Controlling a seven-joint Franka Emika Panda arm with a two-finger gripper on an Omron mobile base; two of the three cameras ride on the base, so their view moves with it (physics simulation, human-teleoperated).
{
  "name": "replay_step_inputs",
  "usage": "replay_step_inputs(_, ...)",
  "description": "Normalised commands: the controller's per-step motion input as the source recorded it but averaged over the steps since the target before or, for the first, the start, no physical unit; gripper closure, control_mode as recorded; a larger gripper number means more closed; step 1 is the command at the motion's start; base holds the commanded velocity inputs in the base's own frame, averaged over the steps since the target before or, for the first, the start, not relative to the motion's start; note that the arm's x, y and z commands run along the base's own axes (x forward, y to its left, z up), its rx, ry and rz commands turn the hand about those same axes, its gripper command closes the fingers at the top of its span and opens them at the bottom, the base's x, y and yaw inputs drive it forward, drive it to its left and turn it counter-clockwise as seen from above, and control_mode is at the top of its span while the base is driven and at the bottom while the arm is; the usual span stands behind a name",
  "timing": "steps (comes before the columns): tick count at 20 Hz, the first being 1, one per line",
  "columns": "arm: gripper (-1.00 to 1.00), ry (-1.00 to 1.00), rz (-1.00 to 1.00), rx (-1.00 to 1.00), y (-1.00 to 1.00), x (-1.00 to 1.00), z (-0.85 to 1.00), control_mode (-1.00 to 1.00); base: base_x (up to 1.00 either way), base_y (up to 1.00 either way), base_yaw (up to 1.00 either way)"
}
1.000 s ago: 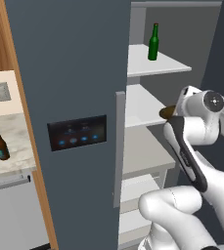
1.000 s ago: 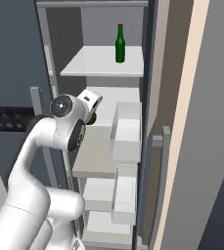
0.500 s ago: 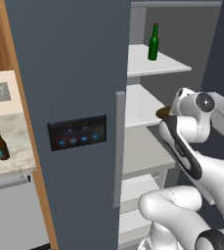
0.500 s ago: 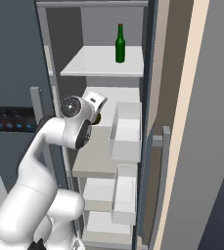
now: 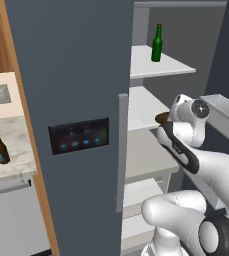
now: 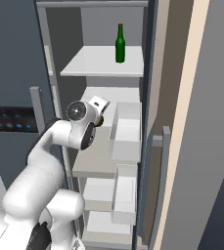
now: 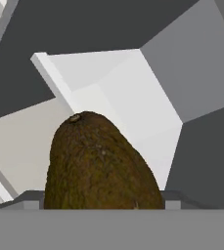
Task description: Place the beers on the top shelf of the fridge to keep them out of children's reach, and place the avocado on lower shelves for easy access.
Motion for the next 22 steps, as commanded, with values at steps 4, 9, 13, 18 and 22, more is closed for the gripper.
replay_step_inputs(4,1.00,0.00,0.00,0.00,-0.08,0.41,-0.12,-1.00,0.00,0.00,0.00)
replay_step_inputs(9,1.00,0.01,0.00,0.00,-0.11,0.44,-0.05,-1.00,0.00,0.00,0.00)
replay_step_inputs(13,1.00,0.01,0.00,0.00,-0.06,0.47,-0.08,-1.00,0.00,0.00,0.00)
replay_step_inputs(18,1.00,0.01,0.01,0.00,-0.06,0.42,-0.19,-1.00,0.00,0.00,0.00)
replay_step_inputs(22,1.00,0.00,0.04,0.00,-0.11,0.37,-0.28,-1.00,0.00,0.00,0.00)
